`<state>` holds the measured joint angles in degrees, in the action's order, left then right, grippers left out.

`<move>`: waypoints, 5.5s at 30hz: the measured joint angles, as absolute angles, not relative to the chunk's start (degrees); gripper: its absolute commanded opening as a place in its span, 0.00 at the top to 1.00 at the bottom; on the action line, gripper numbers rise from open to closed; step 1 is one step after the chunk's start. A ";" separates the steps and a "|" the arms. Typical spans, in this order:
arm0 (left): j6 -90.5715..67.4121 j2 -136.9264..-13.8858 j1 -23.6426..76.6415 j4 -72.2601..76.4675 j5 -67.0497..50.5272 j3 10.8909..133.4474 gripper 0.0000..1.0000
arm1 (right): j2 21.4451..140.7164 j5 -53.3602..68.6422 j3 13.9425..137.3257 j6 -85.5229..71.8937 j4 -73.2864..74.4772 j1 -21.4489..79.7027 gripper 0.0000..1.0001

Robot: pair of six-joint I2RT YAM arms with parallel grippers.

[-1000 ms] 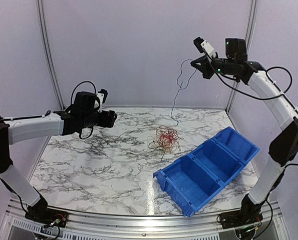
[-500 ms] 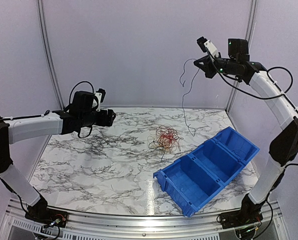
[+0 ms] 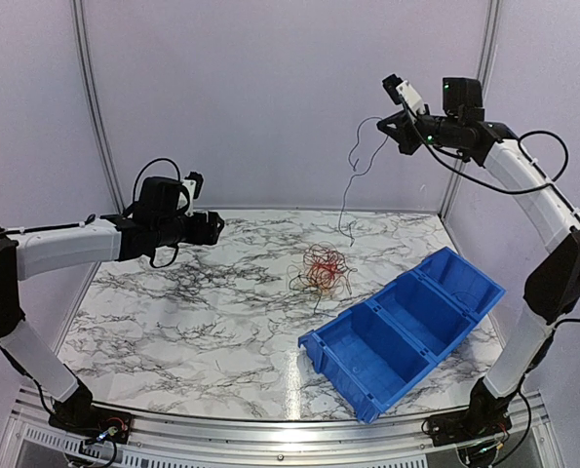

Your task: Untangle the cables

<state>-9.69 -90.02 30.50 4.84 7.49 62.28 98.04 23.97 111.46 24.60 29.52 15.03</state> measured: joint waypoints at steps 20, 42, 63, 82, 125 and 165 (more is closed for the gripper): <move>-10.35 -90.02 29.02 4.84 6.48 62.30 0.14 | 97.38 23.86 108.38 24.62 29.30 15.03 1.00; -13.85 -90.02 27.09 4.84 7.77 62.37 0.12 | 92.07 21.63 104.60 25.12 28.80 8.95 1.00; -19.25 -90.02 26.55 4.43 9.78 63.05 0.01 | 74.04 20.69 90.76 29.08 33.93 -9.63 1.00; -19.86 -90.02 26.20 3.88 6.50 62.94 0.05 | 67.48 20.47 85.52 32.88 40.40 -10.57 1.00; -18.81 -90.04 26.20 -0.75 1.74 64.55 0.06 | 79.99 10.52 69.80 34.17 54.87 -10.61 0.49; -16.12 -95.18 26.70 -0.73 -20.60 66.70 0.22 | 114.69 21.85 86.52 35.38 39.75 34.39 0.75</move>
